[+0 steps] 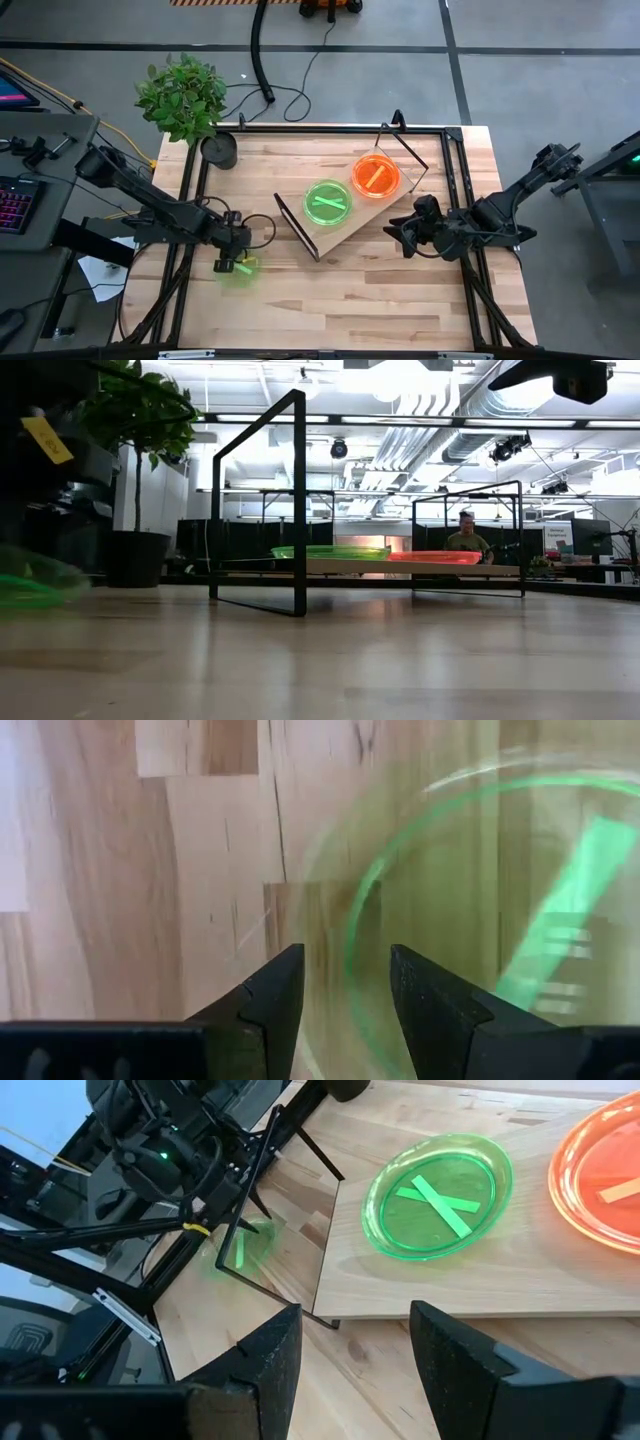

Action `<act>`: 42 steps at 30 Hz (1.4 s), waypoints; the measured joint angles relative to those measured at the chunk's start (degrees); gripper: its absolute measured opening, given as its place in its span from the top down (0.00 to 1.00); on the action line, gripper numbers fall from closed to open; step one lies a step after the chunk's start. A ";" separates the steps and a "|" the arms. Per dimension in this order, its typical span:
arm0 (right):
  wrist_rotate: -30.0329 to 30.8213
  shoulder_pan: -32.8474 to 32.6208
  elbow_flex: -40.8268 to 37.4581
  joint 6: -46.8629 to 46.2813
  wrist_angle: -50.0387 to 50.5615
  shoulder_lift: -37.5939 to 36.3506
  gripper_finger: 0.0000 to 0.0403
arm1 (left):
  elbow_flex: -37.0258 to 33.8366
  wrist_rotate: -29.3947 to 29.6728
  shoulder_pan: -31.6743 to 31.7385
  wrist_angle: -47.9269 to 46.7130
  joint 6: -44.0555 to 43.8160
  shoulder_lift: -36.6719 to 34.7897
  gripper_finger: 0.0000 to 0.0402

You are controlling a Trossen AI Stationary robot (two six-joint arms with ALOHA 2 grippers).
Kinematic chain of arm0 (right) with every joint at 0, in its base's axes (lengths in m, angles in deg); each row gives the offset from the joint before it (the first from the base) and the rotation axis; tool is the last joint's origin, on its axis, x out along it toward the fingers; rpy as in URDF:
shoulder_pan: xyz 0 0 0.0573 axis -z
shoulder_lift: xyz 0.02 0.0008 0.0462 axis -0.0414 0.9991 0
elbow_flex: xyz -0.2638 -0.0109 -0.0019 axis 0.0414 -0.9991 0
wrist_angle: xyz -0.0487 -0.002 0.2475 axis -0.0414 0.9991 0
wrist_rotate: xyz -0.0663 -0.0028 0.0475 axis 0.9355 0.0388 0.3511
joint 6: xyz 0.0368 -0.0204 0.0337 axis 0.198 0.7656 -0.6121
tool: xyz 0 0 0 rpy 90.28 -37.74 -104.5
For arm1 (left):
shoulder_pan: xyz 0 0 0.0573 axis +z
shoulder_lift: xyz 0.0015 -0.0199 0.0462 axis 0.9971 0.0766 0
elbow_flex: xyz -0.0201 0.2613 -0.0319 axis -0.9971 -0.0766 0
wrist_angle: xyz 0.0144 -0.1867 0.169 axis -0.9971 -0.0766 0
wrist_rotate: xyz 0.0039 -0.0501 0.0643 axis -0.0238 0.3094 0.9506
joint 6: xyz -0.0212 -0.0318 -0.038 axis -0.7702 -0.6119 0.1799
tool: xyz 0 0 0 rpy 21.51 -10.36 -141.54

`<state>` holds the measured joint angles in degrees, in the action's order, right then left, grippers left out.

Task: Place and stack plates onto a shelf
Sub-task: Stack the green plate on the top of the green plate on the shelf

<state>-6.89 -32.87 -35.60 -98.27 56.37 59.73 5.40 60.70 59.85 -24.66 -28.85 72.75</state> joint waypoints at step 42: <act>-0.26 0.00 0.00 0.16 -0.39 0.00 0.58 | -0.12 -4.41 10.12 0.62 -0.86 4.04 0.65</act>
<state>-7.16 -32.87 -35.60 -98.10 55.97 59.73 5.28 56.29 69.96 -24.04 -29.71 76.79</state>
